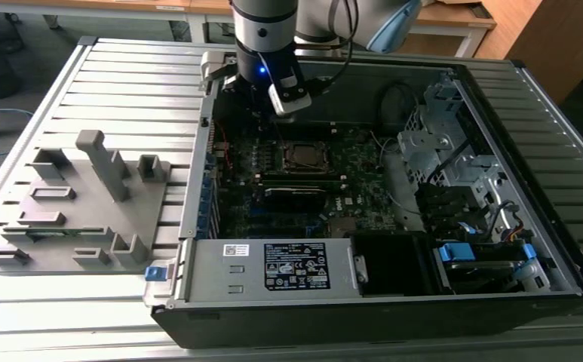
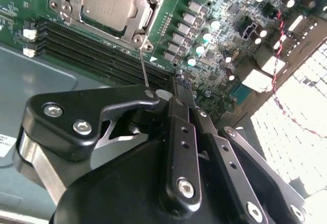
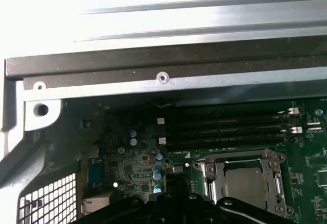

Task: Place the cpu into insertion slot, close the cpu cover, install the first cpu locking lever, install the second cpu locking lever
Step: 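Install the first cpu locking lever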

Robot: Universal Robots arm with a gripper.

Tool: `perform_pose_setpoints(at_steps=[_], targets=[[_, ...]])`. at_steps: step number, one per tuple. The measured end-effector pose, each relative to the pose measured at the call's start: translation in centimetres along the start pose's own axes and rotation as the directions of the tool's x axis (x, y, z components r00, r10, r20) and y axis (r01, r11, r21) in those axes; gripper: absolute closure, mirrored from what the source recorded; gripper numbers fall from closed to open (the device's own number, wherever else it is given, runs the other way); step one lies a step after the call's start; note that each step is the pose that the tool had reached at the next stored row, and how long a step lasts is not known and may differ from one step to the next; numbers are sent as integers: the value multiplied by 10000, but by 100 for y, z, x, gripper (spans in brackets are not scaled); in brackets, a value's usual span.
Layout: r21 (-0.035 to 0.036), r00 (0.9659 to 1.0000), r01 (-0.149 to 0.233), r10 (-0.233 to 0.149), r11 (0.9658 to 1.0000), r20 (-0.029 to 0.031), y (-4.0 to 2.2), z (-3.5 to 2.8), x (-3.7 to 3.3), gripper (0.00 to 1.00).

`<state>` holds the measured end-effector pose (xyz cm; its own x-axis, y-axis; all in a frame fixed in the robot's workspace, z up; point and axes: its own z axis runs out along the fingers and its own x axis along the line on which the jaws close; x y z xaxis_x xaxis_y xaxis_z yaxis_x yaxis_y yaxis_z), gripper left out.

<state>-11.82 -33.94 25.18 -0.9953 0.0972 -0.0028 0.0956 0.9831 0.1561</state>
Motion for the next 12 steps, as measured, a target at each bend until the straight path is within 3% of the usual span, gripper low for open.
perform_pose_setpoints(at_steps=[3,6,10,11,12], targets=[[-13,10000,-1,1,10000,-3,-1,-1,1,89],[-322,10000,-7,6,9995,-32,-2,-1,1,89],[-371,10000,-8,7,9993,-35,-2,2,2,89],[-410,10000,-7,6,9992,-40,-4,2,4,89],[-495,10000,-10,7,9988,-49,-5,2,5,89]])
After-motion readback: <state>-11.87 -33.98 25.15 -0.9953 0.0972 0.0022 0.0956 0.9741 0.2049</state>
